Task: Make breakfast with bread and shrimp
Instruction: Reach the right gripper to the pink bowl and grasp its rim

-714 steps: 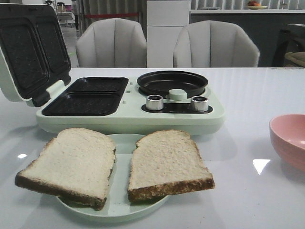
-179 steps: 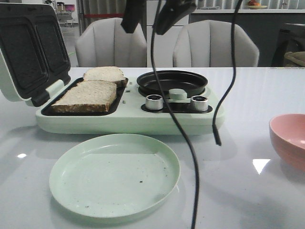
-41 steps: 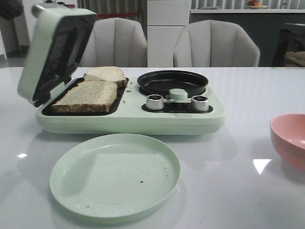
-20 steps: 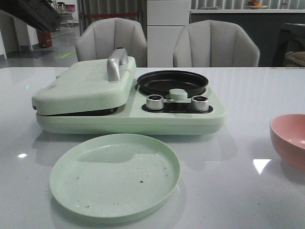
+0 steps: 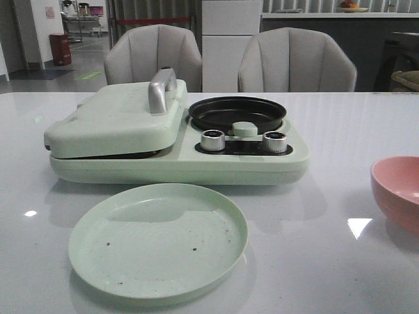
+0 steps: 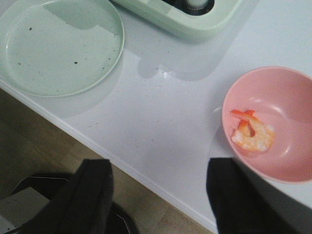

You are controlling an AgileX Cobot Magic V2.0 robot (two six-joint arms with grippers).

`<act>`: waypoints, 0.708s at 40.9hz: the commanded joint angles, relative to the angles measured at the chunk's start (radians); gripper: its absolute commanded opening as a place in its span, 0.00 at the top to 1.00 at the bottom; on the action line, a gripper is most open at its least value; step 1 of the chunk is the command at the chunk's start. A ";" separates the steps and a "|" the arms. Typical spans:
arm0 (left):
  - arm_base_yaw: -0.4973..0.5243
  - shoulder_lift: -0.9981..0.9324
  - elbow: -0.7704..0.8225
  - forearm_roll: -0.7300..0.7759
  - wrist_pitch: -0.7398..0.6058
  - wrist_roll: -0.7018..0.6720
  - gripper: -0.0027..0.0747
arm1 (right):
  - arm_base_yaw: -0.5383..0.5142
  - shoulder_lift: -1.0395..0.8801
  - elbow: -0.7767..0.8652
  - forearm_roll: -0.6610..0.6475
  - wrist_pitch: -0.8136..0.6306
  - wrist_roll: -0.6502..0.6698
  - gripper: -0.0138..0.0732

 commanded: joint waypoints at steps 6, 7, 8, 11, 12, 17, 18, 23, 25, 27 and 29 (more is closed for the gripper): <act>-0.009 -0.155 0.065 -0.006 -0.061 -0.033 0.84 | -0.001 -0.006 -0.028 -0.004 -0.065 -0.005 0.25; -0.009 -0.165 0.073 -0.006 -0.061 -0.033 0.84 | -0.001 -0.006 -0.028 -0.004 -0.065 -0.005 0.25; -0.009 -0.175 0.078 -0.006 -0.062 -0.033 0.84 | -0.001 -0.006 -0.028 -0.004 -0.065 -0.005 0.25; -0.009 -0.192 0.091 -0.006 -0.064 -0.033 0.84 | -0.001 -0.006 -0.028 -0.004 -0.065 -0.005 0.25; -0.009 -0.192 0.093 -0.006 -0.064 -0.033 0.84 | -0.001 -0.006 -0.028 -0.004 -0.065 -0.005 0.25; -0.009 -0.190 0.093 -0.006 -0.066 -0.033 0.84 | -0.001 -0.006 -0.028 -0.004 -0.065 -0.005 0.25; -0.009 -0.188 0.093 -0.006 -0.066 -0.033 0.84 | -0.001 -0.006 -0.028 -0.004 -0.065 -0.005 0.25; -0.009 -0.186 0.093 -0.006 -0.066 -0.033 0.84 | -0.001 -0.006 -0.028 -0.004 -0.067 -0.005 0.25; -0.009 -0.186 0.093 -0.006 -0.066 -0.033 0.84 | -0.001 -0.006 -0.028 -0.003 -0.074 -0.005 0.25; -0.009 -0.186 0.093 -0.006 -0.066 -0.033 0.84 | -0.001 -0.006 -0.028 -0.003 -0.075 -0.005 0.25; -0.009 -0.186 0.093 -0.006 -0.066 -0.033 0.84 | -0.001 -0.006 -0.028 -0.003 -0.075 -0.005 0.25</act>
